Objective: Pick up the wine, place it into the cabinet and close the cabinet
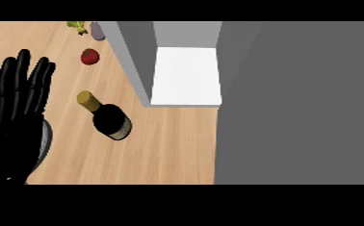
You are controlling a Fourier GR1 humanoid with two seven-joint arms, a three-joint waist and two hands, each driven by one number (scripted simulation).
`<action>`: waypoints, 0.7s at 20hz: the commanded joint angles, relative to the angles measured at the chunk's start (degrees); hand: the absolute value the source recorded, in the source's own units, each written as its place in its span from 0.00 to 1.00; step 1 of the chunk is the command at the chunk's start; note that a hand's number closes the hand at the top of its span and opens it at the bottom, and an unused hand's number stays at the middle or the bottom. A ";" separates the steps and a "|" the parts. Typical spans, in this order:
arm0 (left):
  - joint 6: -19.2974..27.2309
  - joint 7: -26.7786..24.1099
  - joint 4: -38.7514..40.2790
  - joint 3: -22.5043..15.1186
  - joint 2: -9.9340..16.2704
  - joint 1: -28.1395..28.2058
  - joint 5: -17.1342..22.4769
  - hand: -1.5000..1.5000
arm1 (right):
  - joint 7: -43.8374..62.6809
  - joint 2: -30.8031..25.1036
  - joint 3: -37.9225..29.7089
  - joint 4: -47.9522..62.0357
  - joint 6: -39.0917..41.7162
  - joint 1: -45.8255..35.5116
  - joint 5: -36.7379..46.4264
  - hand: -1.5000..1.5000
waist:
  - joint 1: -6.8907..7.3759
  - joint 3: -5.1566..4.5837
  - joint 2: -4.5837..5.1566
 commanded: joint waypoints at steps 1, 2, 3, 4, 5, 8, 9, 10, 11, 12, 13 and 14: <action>-0.39 -1.24 3.79 1.19 -0.46 -1.99 1.68 0.00 | -1.52 -0.62 0.23 -0.14 0.75 0.73 1.26 0.00 | -0.01 1.88 1.47; 1.73 2.94 5.21 0.90 -0.47 -7.53 -0.08 0.00 | -0.08 -0.66 0.79 -5.41 1.70 5.26 -0.27 0.00 | -0.70 1.91 1.39; 3.69 4.49 10.45 0.10 -1.02 -14.46 -2.45 0.00 | 1.60 0.21 0.34 -4.36 -0.12 2.69 0.18 0.00 | -1.15 1.93 1.57; 5.15 1.93 14.51 -1.24 -2.67 -14.29 -5.29 0.00 | 0.08 0.73 1.63 -5.92 0.29 6.27 0.93 0.00 | -1.19 1.92 1.55; 6.21 7.61 14.74 -2.20 -2.62 -17.84 -6.28 0.00 | -0.06 2.64 3.87 -8.11 -0.54 9.05 1.36 0.00 | -1.70 1.96 1.48; 7.12 13.02 18.14 -2.31 -6.05 -16.20 2.48 0.00 | 3.24 -0.19 11.90 -5.84 9.41 9.28 -5.78 0.00 | -1.78 1.99 1.67; 9.15 13.68 19.00 -3.36 -6.09 -18.44 1.76 0.00 | 6.23 -1.75 10.79 -9.17 10.19 9.63 -7.63 0.00 | -1.74 1.94 1.48; 11.55 17.20 20.10 -3.52 -6.12 -23.23 1.11 0.00 | 8.75 -1.72 11.93 -11.27 9.79 9.56 -7.69 0.00 | -1.78 1.94 1.43; 13.05 17.91 18.50 -6.84 -6.14 -21.00 -0.07 0.00 | 10.63 -3.10 11.44 -16.55 10.46 13.49 -9.24 0.00 | -1.70 1.93 1.17; 15.78 18.23 17.85 -8.82 -6.16 -20.51 -0.40 0.00 | 12.42 -2.97 10.36 -18.27 9.62 12.62 -10.63 0.00 | -1.02 1.92 1.26; 14.66 23.33 17.11 -6.22 -6.17 -26.21 0.34 0.00 | 13.09 -3.03 12.01 -20.10 9.66 14.51 -10.18 0.00 | -1.24 1.94 1.20; 19.14 24.62 15.25 -10.86 -6.18 -25.29 -0.24 0.00 | 14.79 -1.62 12.94 -20.31 7.50 12.83 -8.94 0.00 | -0.81 1.92 1.23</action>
